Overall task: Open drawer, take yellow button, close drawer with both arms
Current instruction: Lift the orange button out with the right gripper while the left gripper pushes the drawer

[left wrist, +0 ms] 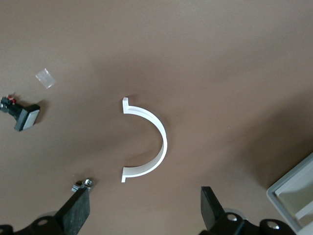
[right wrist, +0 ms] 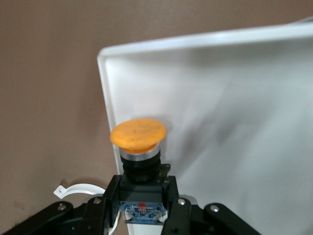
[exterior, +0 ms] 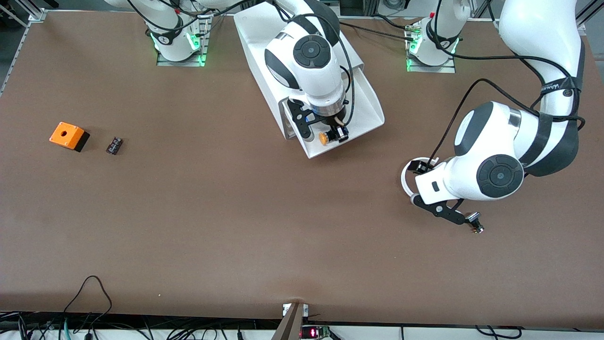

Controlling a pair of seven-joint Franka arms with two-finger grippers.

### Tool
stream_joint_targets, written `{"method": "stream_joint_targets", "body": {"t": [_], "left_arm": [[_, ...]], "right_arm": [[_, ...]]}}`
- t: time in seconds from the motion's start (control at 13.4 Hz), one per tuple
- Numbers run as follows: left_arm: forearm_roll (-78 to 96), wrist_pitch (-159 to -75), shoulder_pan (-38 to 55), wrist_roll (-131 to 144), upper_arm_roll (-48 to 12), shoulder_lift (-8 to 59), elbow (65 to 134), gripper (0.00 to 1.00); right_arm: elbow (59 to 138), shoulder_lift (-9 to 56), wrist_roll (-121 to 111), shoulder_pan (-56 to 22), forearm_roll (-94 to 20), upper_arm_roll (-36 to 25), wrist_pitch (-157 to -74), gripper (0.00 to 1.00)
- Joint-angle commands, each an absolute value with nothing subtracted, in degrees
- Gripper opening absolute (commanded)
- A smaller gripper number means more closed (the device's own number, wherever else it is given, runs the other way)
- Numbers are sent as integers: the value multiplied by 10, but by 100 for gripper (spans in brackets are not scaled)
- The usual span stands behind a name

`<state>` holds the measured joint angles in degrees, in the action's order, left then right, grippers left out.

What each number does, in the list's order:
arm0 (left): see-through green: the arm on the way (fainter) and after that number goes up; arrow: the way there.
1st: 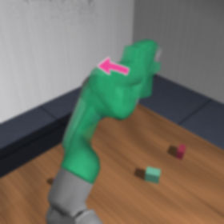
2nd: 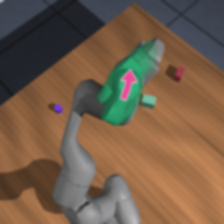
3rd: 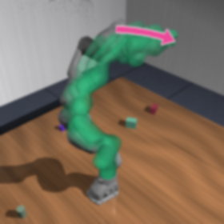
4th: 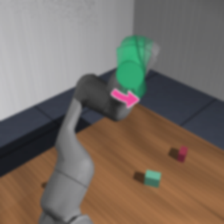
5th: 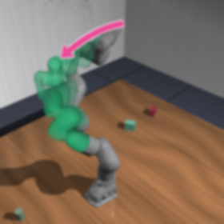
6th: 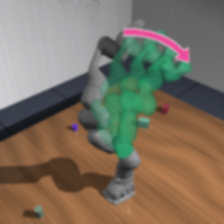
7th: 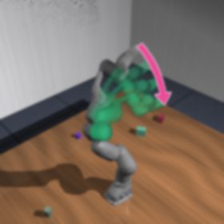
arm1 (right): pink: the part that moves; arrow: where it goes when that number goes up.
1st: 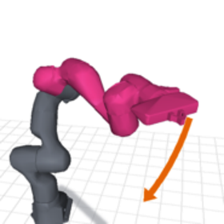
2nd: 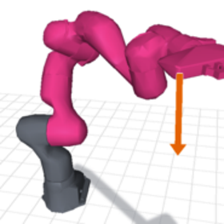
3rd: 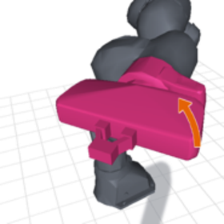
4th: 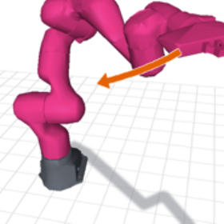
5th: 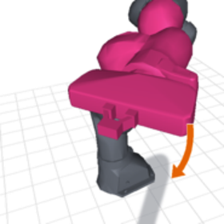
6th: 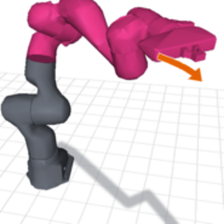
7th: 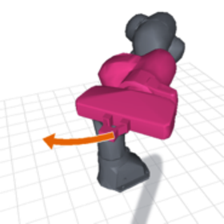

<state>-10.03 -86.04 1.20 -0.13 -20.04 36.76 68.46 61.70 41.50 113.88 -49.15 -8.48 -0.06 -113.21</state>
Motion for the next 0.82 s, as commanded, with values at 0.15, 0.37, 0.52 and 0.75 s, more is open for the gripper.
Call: {"method": "stream_joint_targets", "body": {"t": [0.15, 0.37, 0.52, 0.75], "left_arm": [[-56, -855, 9, 203, -204, 371, 697, 100], [-10, -915, 10, 290, -212, 353, 742, 100], [-4, -1005, 30, 357, -213, 312, 824, 100], [-4, -1121, 68, 425, -221, 268, 923, 100]], "right_arm": [[555, 391, 1031, -433, -119, 4, -1044, 0], [556, 368, 883, -380, -122, 4, -986, 0], [558, 355, 754, -340, -122, 0, -949, 0], [568, 350, 556, -275, -115, -4, -899, 0]]}}
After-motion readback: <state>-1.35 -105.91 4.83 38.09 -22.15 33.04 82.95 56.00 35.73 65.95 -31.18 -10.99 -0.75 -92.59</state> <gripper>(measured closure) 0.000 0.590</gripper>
